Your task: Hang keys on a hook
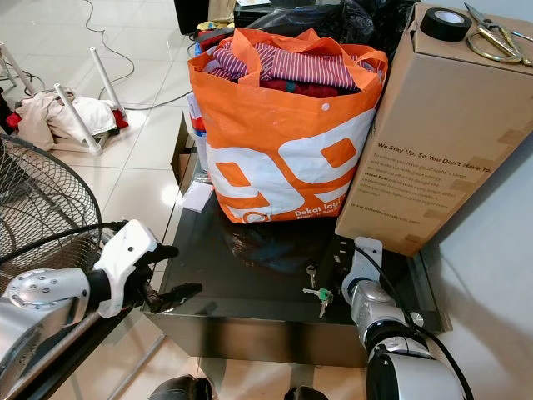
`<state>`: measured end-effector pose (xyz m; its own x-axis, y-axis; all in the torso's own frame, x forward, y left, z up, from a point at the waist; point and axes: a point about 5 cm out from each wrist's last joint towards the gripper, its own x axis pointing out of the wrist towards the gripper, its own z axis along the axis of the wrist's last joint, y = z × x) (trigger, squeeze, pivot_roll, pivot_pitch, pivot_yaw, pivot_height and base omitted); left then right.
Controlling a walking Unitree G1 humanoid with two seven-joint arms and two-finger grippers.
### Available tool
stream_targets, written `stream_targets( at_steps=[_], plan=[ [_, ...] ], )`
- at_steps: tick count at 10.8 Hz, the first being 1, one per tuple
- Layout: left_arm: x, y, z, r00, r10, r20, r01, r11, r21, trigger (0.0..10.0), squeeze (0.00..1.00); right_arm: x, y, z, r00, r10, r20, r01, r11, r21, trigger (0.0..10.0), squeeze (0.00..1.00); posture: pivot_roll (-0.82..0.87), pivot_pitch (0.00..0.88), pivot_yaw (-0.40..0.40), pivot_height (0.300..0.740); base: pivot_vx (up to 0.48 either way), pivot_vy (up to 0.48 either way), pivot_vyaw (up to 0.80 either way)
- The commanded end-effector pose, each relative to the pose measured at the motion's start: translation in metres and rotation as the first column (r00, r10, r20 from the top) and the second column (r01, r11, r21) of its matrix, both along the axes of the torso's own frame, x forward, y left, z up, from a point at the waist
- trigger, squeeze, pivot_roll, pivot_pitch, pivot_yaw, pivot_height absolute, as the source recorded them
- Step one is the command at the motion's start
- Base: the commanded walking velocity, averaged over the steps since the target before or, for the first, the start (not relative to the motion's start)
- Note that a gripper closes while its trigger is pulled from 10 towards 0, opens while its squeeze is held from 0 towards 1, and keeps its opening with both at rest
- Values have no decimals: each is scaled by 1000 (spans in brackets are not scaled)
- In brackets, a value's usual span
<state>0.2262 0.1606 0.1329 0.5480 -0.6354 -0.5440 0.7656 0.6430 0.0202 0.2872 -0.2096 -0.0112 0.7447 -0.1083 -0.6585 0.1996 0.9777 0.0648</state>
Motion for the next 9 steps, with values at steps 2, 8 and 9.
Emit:
stream_targets(
  at_steps=[2, 8, 9],
  plan=[
    [2, -3, 0, 1000, -9, 7, 9, 1000, -2, 10000, 0, -19, -1, -17, 995, -16, -96, 18, 1000, 17, 706, 0, 105, 89, 32, 740, 0, 0, 0],
    [13, -10, -4, 1000, -6, 28, 7, 1000, -25, 10000, 0, -10, -6, -8, 998, -33, -59, 33, 999, 10, 863, 0, 63, 4, 36, 740, 0, 0, 0],
    [15, -12, -4, 999, -5, 34, 6, 999, -31, 10000, 0, -9, -8, -7, 998, -35, -52, 35, 999, 8, 902, 0, 55, 0, 39, 740, 0, 0, 0]
  ],
)
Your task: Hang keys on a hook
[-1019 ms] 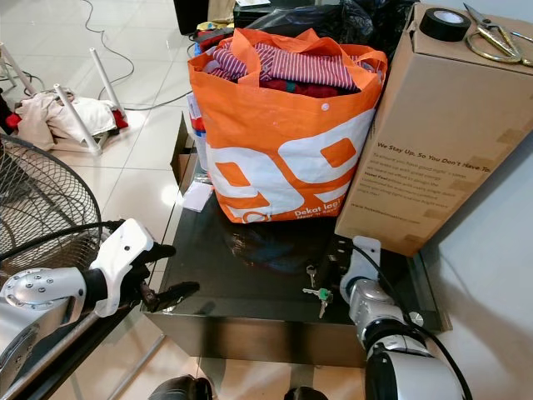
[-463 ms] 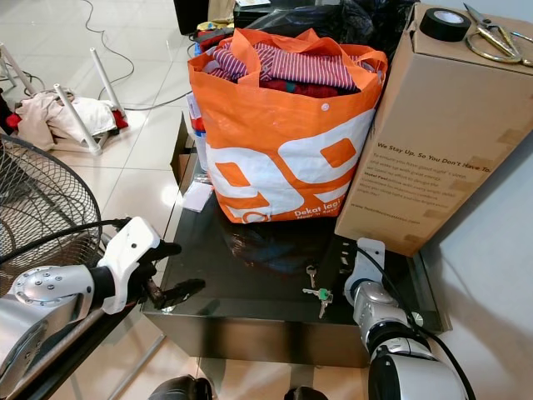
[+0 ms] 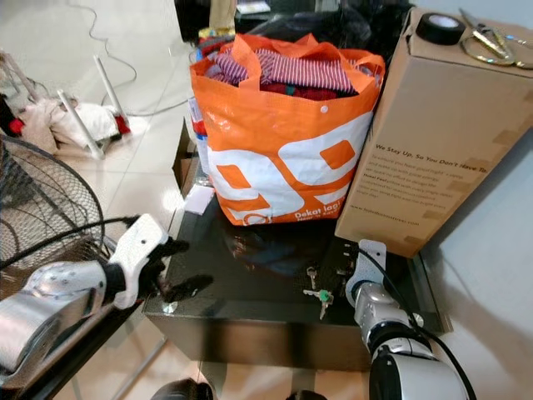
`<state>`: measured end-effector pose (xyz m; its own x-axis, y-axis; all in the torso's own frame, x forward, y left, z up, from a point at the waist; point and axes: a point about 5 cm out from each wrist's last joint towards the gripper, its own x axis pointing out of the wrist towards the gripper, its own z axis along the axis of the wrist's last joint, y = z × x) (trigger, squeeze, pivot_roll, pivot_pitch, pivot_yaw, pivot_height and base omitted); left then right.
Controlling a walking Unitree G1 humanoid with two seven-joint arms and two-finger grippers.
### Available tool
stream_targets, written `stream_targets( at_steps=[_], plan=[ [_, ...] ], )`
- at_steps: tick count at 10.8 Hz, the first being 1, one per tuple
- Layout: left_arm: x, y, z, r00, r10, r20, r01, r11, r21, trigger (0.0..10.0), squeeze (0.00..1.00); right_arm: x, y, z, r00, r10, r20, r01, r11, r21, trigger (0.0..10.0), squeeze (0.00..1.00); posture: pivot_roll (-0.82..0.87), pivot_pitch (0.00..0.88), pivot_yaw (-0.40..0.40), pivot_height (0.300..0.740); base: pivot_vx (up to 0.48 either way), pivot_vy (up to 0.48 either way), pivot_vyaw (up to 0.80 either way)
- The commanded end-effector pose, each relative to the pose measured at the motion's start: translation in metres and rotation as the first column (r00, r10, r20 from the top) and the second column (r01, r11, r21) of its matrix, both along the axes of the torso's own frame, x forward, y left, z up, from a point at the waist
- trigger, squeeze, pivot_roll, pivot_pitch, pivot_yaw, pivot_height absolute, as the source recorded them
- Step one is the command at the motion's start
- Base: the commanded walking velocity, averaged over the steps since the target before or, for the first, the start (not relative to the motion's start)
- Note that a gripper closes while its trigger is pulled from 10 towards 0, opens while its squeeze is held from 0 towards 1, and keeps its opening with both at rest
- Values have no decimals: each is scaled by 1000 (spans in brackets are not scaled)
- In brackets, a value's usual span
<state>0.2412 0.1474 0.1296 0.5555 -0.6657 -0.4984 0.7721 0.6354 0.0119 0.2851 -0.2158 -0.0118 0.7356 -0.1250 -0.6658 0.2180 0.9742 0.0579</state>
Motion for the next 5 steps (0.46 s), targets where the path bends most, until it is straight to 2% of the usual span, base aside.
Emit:
stream_targets(
  at_steps=[1, 2, 3, 5],
  plan=[
    [3, -2, -2, 1000, 9, 15, -9, 1000, 7, 10000, 0, -6, -3, -5, 999, -15, -29, 16, 1000, 13, 784, 0, 46, 0, 40, 740, 0, 0, 0],
    [4, -3, -2, 1000, 12, 20, -12, 1000, 4, 10000, 0, -5, -4, -4, 1000, -14, -20, 14, 1000, 14, 627, 0, 41, 0, 41, 740, 0, 0, 0],
    [9, -5, -2, 999, 21, 35, -20, 1000, -4, 10000, 0, 0, -4, 1, 1000, -5, 20, 4, 999, 31, 0, 0, 31, 0, 39, 740, 0, 0, 0],
    [13, -7, -3, 999, 10, 43, -10, 1000, -7, 10000, 0, 4, -8, 7, 998, -3, 66, 0, 999, 45, 0, 0, 4, 0, 48, 740, 0, 0, 0]
  ],
)
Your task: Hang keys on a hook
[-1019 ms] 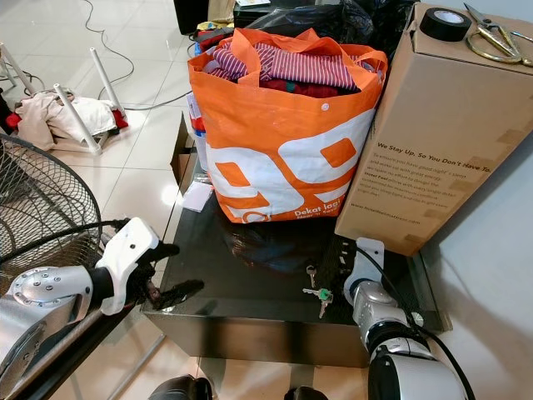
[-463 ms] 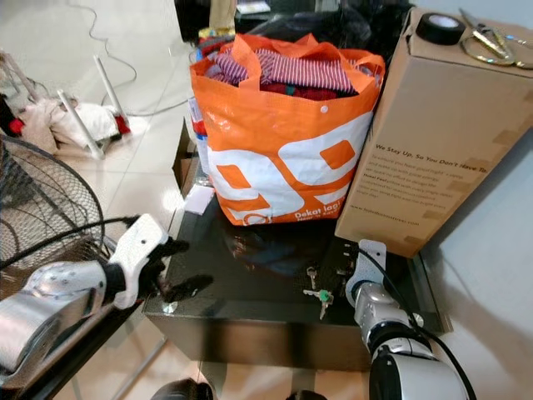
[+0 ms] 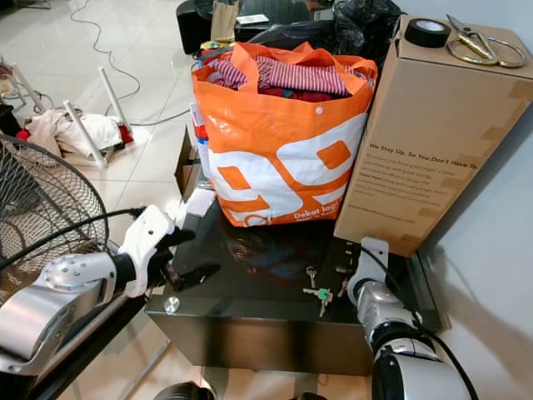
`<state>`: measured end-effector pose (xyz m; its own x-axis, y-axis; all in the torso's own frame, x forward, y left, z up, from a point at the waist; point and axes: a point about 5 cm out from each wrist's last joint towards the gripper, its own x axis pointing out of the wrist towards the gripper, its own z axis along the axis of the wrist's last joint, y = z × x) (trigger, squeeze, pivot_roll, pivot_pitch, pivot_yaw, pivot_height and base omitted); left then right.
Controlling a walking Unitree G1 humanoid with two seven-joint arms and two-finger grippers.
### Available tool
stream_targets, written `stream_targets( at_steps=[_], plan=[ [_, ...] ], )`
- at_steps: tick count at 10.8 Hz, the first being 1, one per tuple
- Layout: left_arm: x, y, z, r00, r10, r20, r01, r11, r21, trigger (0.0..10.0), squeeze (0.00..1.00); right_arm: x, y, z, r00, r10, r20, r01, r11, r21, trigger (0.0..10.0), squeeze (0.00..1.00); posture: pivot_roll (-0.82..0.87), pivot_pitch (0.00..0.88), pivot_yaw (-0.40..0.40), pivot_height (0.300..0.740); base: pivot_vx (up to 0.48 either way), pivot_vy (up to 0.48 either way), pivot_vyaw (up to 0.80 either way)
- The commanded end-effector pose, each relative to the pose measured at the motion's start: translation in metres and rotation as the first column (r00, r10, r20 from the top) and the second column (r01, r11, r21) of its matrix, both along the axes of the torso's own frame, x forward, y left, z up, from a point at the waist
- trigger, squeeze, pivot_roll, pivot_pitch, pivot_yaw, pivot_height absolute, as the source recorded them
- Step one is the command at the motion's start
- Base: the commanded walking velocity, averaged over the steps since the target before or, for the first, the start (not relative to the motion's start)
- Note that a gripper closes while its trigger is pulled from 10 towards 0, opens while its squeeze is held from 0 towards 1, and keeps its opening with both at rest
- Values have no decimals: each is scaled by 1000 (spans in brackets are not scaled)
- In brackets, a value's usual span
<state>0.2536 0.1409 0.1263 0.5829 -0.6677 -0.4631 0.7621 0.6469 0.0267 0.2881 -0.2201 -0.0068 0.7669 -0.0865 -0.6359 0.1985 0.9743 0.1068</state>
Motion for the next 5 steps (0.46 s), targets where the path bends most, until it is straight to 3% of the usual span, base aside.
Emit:
stream_targets(
  at_steps=[1, 4, 5],
  plan=[
    [2, -3, -1, 1000, -13, 7, 13, 1000, 13, 10000, 0, 3, -3, 5, 999, -9, 42, 8, 1000, 24, 0, 0, -2, 0, 53, 740, 0, 0, 0],
    [7, -6, -2, 1000, -21, 10, 21, 1000, 11, 10000, 0, 5, 2, 6, 998, 34, 61, -36, 998, 45, 0, 0, -6, 0, 55, 740, 0, 0, 0],
    [6, -5, -3, 1000, -28, 7, 28, 999, 17, 10000, 0, 2, 1, 3, 999, 29, 40, -30, 999, 34, 2078, 0, -2, 0, 51, 740, 0, 0, 0]
  ],
)
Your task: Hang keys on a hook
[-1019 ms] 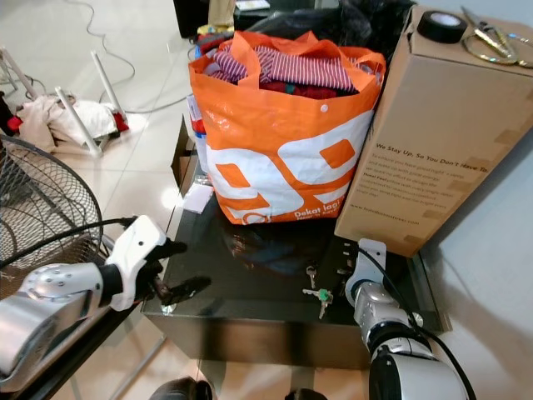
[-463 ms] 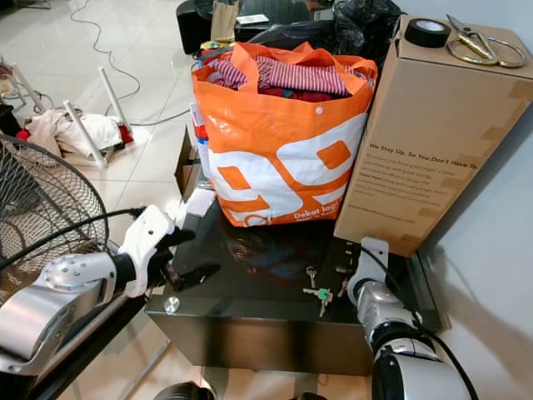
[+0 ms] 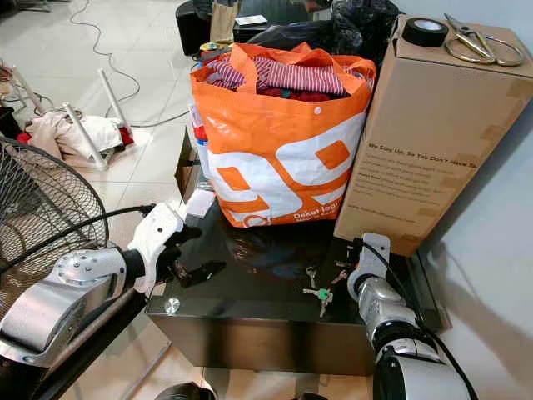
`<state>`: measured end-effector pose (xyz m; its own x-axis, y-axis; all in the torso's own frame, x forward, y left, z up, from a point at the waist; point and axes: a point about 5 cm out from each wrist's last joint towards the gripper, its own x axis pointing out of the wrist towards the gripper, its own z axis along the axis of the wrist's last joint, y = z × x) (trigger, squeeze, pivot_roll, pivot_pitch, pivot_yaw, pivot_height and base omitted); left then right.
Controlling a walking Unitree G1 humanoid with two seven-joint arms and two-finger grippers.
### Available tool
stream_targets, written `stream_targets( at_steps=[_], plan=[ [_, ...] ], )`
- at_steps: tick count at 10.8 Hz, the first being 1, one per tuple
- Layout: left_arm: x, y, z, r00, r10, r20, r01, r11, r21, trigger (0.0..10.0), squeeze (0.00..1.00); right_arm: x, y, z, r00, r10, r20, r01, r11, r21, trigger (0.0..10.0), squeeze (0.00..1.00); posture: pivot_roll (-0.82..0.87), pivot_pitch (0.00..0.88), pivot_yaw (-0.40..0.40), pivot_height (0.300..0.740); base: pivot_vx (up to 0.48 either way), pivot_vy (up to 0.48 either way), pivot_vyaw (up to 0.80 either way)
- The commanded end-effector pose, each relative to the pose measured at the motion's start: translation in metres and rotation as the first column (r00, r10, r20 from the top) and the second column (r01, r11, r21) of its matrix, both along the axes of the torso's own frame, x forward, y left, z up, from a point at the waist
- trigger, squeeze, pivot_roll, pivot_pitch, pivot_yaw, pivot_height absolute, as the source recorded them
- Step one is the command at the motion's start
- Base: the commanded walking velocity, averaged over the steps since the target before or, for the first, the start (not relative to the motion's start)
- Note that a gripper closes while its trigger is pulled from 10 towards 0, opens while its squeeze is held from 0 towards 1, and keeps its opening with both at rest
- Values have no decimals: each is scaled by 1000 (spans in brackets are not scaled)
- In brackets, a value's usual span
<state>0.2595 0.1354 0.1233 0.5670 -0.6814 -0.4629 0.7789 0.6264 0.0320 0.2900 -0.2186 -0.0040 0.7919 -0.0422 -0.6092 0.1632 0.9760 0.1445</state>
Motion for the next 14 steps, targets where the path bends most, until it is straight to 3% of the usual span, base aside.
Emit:
stream_targets(
  at_steps=[1, 2, 3, 4, 7, 8, 10, 12, 14],
  plan=[
    [0, 1, -1, 1000, -3, 1, 3, 1000, 18, 10000, 0, -3, 0, -3, 1000, 5, -18, -5, 1000, -11, 10000, 0, 2, 0, 47, 740, 0, 0, 0],
    [0, 2, -2, 1000, -5, -3, 5, 1000, 24, 10000, 0, -4, 0, -4, 1000, 8, -29, -8, 1000, -13, 10000, 0, 2, 0, 47, 740, 0, 0, 0],
    [-1, 2, -3, 1000, -8, -6, 8, 1000, 28, 10000, 0, -4, 1, -4, 999, 10, -30, -10, 1000, -13, 10000, 373, 5, 0, 38, 740, 0, 0, 0],
    [-3, 3, -4, 1000, -17, -17, 18, 999, 34, 10000, 0, -4, 0, -4, 999, 5, -33, -6, 1000, -18, 10000, 1000, 1, 0, 38, 740, 0, 0, 0],
    [-8, 1, -9, 995, -62, -73, 65, 997, 41, 10000, 0, -1, -3, -1, 1000, 2, -24, -2, 1000, -25, 10000, 1000, -8, 0, 44, 740, 0, 0, 0],
    [-10, 0, -10, 992, -79, -94, 83, 996, 32, 10000, 0, -3, -7, -1, 999, 36, -28, -39, 993, -111, 10000, 1000, -13, 0, 46, 740, 0, 0, 0],
    [-15, -2, -10, 983, -120, -136, 124, 992, 24, 10000, 0, -8, -6, -5, 998, 63, -28, -66, 992, -112, 10000, 1000, -11, 0, 46, 740, 0, 0, 0],
    [-16, 0, -10, 983, -119, -142, 124, 992, 27, 10000, 0, 1, -9, 8, 993, -38, 115, 43, 998, -40, 10000, 1000, -8, 0, 41, 740, 0, 0, 0],
    [-16, 0, -10, 983, -114, -142, 119, 992, 28, 10000, 0, -4, -14, 4, 998, -23, 62, 28, 996, -82, 10000, 1000, -6, 0, 36, 740, 0, 0, 0]
  ],
)
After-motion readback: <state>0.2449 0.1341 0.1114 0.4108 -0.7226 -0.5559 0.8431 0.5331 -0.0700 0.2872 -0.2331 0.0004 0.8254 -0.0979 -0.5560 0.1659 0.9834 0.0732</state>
